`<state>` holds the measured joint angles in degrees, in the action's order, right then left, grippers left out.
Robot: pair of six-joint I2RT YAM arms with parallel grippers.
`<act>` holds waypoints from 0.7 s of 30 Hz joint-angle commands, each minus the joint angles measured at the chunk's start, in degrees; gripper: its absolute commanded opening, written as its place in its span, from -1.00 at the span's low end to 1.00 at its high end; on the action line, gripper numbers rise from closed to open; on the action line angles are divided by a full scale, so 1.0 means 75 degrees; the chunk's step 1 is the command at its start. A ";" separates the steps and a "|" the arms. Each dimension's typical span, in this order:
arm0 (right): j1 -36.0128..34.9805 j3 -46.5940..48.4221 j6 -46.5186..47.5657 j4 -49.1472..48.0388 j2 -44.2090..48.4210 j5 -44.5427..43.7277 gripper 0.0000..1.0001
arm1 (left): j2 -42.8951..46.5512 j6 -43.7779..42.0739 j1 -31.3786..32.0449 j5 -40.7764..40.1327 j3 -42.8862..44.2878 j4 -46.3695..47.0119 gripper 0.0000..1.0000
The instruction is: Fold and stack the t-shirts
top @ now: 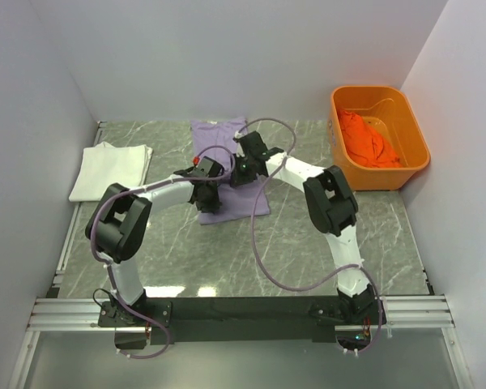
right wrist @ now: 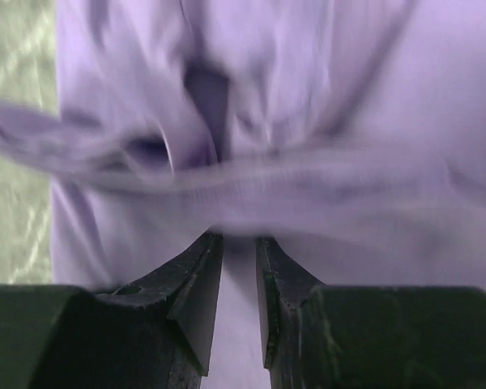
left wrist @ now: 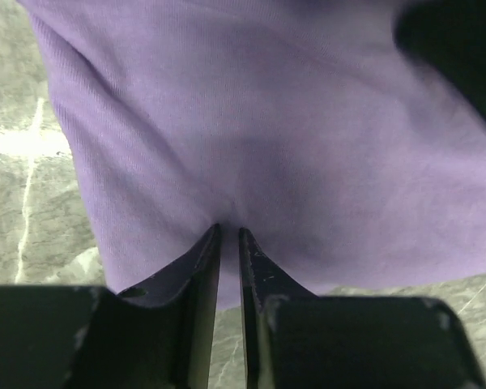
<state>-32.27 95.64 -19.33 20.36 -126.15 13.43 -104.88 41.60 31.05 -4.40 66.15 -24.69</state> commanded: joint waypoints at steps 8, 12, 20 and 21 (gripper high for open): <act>0.0283 0.2015 -0.0258 0.0109 -0.0900 0.0493 -0.38 | 0.0048 -0.0473 0.0044 0.1125 -0.0708 -0.1009 -0.60; 0.0283 0.0962 -0.0480 -0.0288 0.0083 0.0763 -0.37 | 0.0904 -0.0497 0.0138 0.1185 -0.1623 -0.1079 -0.59; 0.0377 -0.1582 -0.0891 -0.1472 0.2323 0.1747 -0.33 | 0.2978 0.0182 0.0068 0.0611 -0.1942 -0.0846 -0.18; 0.0424 -0.1653 -0.0937 -0.1496 0.2358 0.1829 -0.32 | 0.3061 0.0230 0.0009 0.0611 -0.1860 -0.0764 -0.16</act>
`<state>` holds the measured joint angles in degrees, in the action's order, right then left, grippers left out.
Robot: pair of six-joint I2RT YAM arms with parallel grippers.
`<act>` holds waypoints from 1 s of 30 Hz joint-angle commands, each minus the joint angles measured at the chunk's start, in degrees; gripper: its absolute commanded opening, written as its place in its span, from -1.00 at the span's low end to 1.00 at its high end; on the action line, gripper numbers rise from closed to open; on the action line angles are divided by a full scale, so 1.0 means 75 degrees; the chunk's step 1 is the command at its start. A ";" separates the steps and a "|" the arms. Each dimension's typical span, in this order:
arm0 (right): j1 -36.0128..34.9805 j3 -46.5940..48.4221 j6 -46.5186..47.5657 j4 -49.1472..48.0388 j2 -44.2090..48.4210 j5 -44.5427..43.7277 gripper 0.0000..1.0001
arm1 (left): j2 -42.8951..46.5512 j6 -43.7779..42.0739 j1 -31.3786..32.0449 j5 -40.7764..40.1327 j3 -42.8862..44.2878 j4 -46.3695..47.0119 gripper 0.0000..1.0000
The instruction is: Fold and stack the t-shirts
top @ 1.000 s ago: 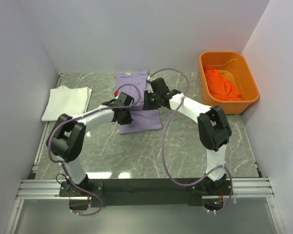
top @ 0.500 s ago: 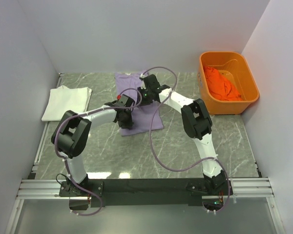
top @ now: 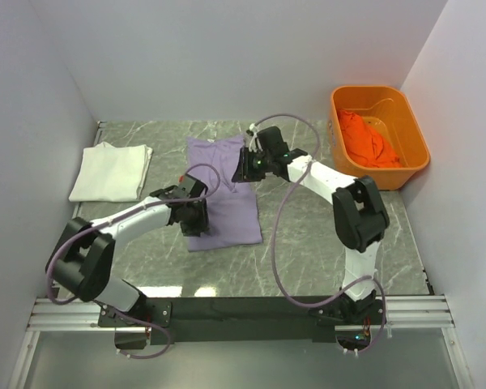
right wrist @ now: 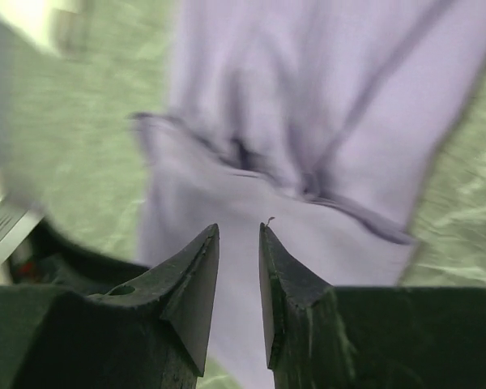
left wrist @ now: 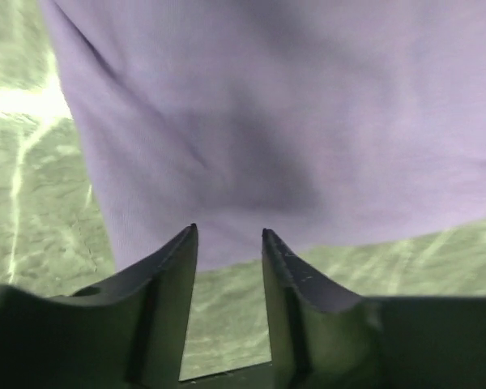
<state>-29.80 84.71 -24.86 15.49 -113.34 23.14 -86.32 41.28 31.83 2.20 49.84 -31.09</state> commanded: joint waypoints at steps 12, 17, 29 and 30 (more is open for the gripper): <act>0.0528 -0.1204 -0.1266 -0.2369 -0.0004 0.1895 -0.32 | -0.0453 0.0473 -0.1830 -0.0059 0.0982 0.2070 -0.51; 0.0739 -0.1240 -0.1513 -0.2826 -0.0801 0.2094 -0.33 | -0.1614 0.0765 -0.2193 0.0129 0.1054 0.2715 -0.61; 0.1114 -0.1860 -0.1502 -0.3260 -0.0429 0.2247 -0.34 | -0.1055 0.1106 -0.2428 0.0433 0.0749 0.3045 -0.54; 0.1114 -0.1953 -0.1478 -0.3272 -0.0253 0.2282 -0.33 | -0.0844 0.1025 -0.2428 0.0457 0.0725 0.2847 -0.45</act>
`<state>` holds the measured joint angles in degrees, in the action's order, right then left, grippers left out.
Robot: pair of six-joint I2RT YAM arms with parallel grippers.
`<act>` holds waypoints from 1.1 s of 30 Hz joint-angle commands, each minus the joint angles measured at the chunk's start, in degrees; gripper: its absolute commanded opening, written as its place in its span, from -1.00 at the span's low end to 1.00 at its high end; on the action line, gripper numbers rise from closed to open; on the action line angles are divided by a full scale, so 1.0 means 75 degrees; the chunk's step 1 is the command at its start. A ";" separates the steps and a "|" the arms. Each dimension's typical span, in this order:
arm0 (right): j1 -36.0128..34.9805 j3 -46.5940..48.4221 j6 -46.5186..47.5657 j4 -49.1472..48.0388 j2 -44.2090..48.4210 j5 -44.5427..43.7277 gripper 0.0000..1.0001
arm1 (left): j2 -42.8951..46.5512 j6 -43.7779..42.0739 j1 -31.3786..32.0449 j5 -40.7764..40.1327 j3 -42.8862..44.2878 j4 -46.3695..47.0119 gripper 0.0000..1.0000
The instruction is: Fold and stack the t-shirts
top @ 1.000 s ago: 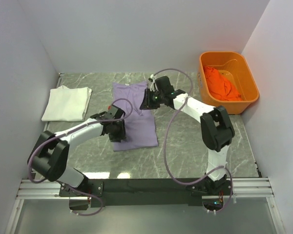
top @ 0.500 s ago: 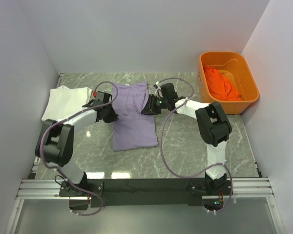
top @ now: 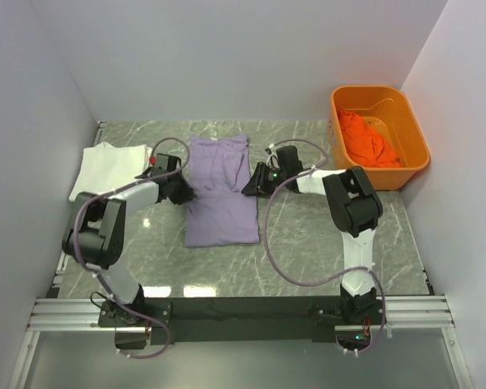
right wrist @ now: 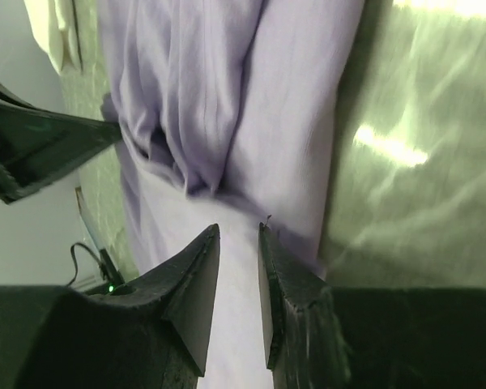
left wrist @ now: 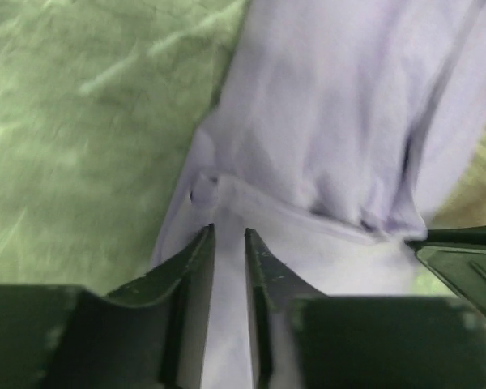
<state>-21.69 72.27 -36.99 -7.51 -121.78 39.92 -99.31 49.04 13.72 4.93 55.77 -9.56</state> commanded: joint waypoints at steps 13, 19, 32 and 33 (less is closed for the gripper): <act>-0.1407 -0.1316 0.1321 0.2460 0.2199 0.1814 -0.32 | 0.3117 -0.0292 0.1075 0.1148 -0.1586 -0.2088 -0.40; -0.1549 -0.0965 0.2565 0.4362 0.1075 0.2060 -0.32 | 0.2275 -0.0315 0.1230 0.0914 -0.1986 -0.2264 -0.54; -0.0612 -0.1726 0.2283 0.4013 0.1188 0.1768 -0.33 | 0.2049 -0.0491 0.0960 0.0726 -0.2268 -0.2627 -0.63; -0.0577 -0.1772 0.2284 0.4013 0.1376 0.1628 -0.33 | 0.2108 -0.0491 0.0960 0.0656 -0.2268 -0.2662 -0.61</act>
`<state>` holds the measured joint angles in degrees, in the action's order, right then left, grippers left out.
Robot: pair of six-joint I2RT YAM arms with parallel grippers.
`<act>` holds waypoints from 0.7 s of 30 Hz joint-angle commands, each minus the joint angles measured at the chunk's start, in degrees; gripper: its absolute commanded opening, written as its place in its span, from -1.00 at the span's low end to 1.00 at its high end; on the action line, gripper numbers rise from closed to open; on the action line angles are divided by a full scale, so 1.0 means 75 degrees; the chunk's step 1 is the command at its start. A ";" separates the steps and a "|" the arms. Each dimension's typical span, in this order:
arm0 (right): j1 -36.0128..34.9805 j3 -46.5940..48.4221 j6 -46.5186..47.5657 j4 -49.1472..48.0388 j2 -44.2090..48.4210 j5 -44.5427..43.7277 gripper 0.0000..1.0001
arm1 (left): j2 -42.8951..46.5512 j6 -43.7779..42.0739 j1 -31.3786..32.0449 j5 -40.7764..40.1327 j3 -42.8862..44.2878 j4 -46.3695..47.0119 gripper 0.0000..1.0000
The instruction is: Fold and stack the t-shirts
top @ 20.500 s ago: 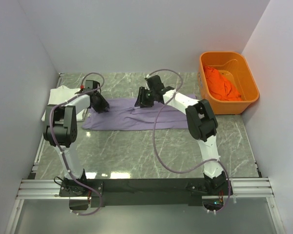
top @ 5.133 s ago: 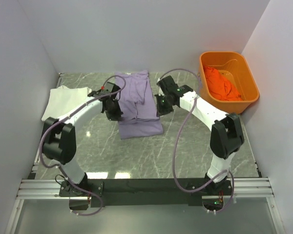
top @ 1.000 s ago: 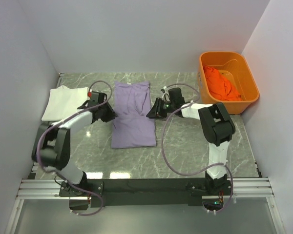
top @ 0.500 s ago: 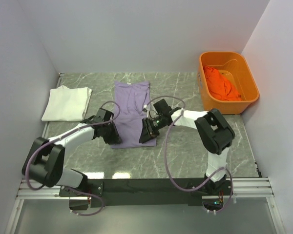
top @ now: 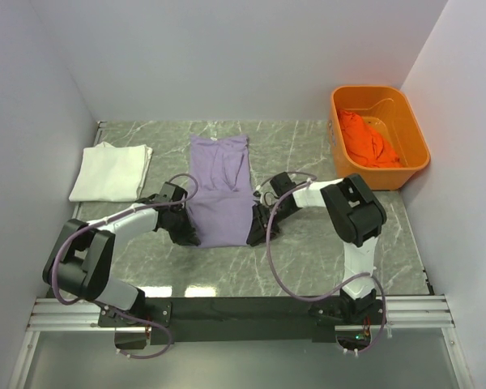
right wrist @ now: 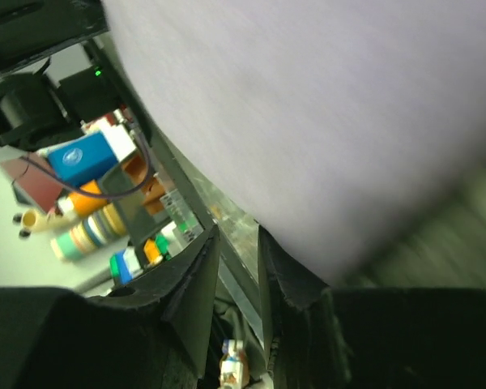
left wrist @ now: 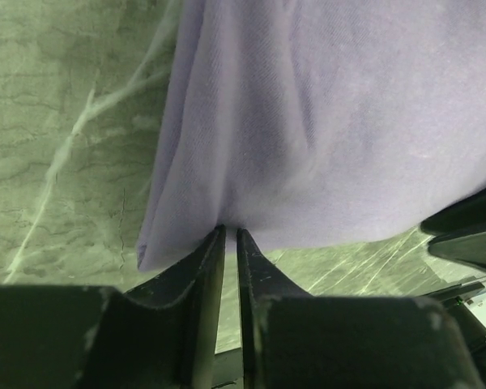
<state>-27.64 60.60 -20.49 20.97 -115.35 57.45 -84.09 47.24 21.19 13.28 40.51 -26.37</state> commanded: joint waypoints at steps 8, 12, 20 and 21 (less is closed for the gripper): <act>0.0415 -0.0404 0.0025 0.0063 0.0941 -0.0933 -0.35 | 0.1262 -0.0018 -0.0036 -0.0961 -0.0082 -0.0936 -0.48; 0.0404 -0.0603 -0.0162 -0.0007 0.1982 -0.1541 -0.33 | 0.1931 0.0204 -0.0048 -0.1570 0.0176 -0.1521 -0.28; 0.0194 -0.0908 -0.0712 0.0367 0.3274 -0.3895 0.18 | 0.1768 0.0111 -0.0036 -0.1876 0.0013 -0.1430 -0.01; -0.0004 -0.0838 -0.0771 0.0461 0.3367 -0.4548 0.22 | 0.1651 0.0111 -0.0036 -0.1853 -0.0011 -0.1383 0.00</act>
<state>-25.56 54.76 -24.10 22.20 -92.47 35.75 -70.52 47.83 21.08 0.97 40.73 -37.17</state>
